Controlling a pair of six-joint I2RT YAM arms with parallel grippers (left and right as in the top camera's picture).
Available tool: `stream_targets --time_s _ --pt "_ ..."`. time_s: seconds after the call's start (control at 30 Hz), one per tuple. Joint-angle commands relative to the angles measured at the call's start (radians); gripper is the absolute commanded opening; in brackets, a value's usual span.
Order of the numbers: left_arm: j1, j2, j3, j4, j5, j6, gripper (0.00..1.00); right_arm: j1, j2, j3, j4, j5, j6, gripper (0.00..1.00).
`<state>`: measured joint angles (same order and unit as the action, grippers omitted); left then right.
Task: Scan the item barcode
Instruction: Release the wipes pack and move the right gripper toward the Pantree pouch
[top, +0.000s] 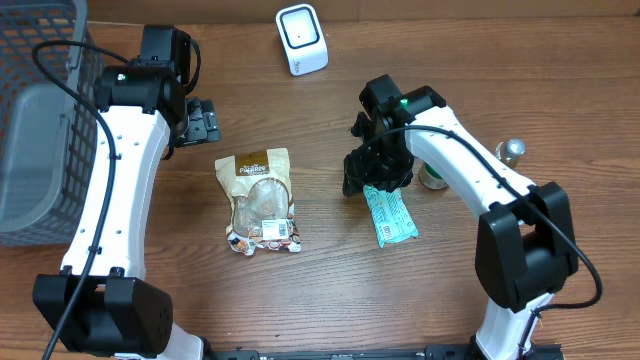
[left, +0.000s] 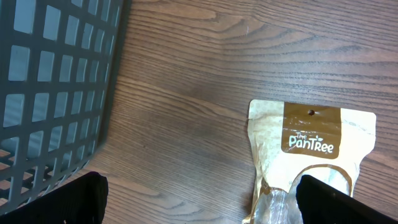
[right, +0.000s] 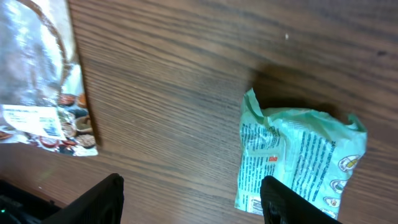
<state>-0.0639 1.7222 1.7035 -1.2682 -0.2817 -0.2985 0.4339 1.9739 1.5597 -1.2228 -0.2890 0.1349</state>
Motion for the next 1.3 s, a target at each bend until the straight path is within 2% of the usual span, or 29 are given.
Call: stream_targets --time_s 0.0,0.2,0.4,0.77,1.13,1.27 --pt "0.005 0.004 0.014 0.001 -0.013 0.007 0.99 0.006 0.037 0.01 -0.007 -0.013 0.027 0.67" --pt "0.005 0.004 0.014 0.001 -0.013 0.007 0.99 0.006 0.068 0.01 -0.01 -0.013 0.111 0.66" --pt "0.005 0.004 0.014 0.001 -0.013 0.007 0.99 0.006 0.091 0.01 -0.021 -0.014 0.116 0.61" --pt "0.005 0.004 0.014 0.001 -0.013 0.007 1.0 0.064 0.112 0.01 -0.109 -0.027 0.124 0.61" --pt "0.005 0.004 0.014 0.001 -0.013 0.007 1.0 0.095 0.112 -0.076 0.003 0.012 0.127 0.64" --pt "0.005 0.004 0.014 0.001 -0.013 0.007 1.0 0.084 0.112 -0.109 0.008 0.097 0.127 0.67"
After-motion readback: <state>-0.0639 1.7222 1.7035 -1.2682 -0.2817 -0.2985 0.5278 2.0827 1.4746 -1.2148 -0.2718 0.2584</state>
